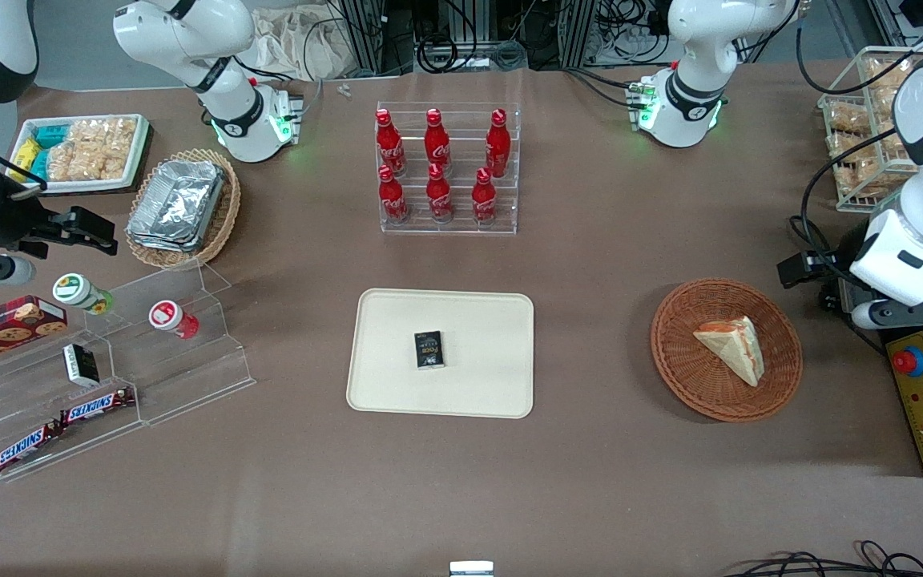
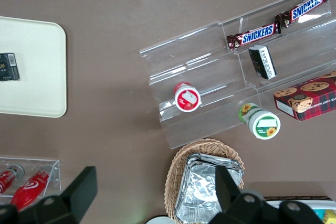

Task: Place sandwich from basket to tray
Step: 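Move the left gripper down toward the sandwich in the wicker basket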

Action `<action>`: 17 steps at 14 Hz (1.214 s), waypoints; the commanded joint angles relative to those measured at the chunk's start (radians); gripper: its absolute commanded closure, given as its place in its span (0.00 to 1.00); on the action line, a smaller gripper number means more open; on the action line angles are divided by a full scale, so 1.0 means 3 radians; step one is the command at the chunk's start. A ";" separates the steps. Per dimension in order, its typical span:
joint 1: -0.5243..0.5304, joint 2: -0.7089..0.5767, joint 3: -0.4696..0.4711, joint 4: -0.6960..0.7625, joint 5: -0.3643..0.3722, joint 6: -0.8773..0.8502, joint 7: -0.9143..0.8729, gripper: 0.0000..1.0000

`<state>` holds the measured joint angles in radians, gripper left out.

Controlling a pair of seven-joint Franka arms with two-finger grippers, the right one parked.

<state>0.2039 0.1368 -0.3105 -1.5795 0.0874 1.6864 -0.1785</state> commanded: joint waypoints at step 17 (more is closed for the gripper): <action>0.0016 0.0326 0.0237 -0.1576 -0.0031 0.2098 -0.1700 0.00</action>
<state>0.2055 0.2168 -0.2383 -1.9972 0.0832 2.2218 -0.6184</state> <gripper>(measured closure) 0.000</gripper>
